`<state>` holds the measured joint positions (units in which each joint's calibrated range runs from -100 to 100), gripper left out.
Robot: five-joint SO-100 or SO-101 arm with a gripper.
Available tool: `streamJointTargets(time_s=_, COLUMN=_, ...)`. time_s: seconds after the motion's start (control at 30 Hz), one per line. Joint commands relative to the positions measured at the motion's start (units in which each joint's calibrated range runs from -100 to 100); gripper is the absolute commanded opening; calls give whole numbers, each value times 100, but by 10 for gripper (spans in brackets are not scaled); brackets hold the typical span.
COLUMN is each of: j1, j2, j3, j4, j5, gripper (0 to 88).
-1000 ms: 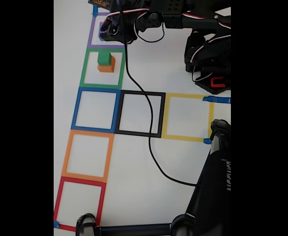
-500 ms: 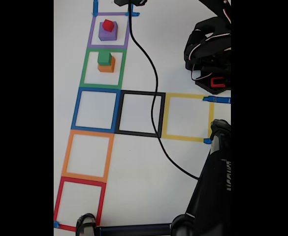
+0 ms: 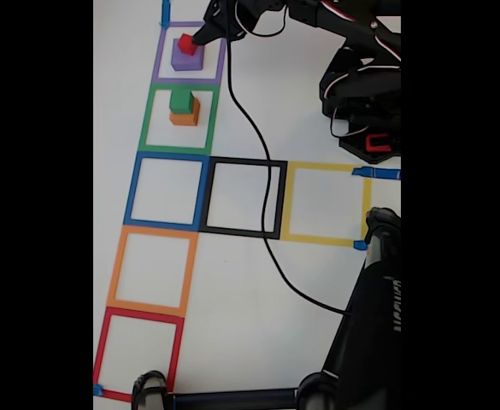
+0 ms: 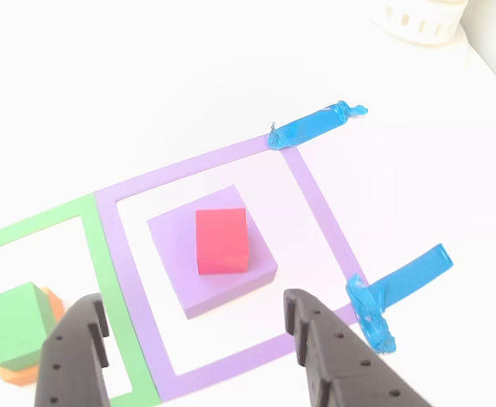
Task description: Tower of hanoi
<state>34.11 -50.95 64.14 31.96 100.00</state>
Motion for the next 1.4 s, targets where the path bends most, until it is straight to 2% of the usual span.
streamJointTargets(time_s=0.0, j1=-46, j2=626, j3=586, j4=-2160, j5=0, gripper=267)
streamJointTargets(time_s=0.3, j1=-84, j2=2394, j3=1022, j4=-4686, j5=0, gripper=287)
streamJointTargets(time_s=0.5, j1=31, j2=3629, j3=840, j4=-5860, j5=0, gripper=279)
streamJointTargets(time_s=0.83, j1=88, j2=4857, j3=558, j4=-6767, j5=0, gripper=270)
streamJointTargets(time_s=1.07, j1=31, j2=5180, j3=331, j4=-6816, j5=0, gripper=250)
streamJointTargets(time_s=1.37, j1=-84, j2=5398, j3=331, j4=-6961, j5=0, gripper=178)
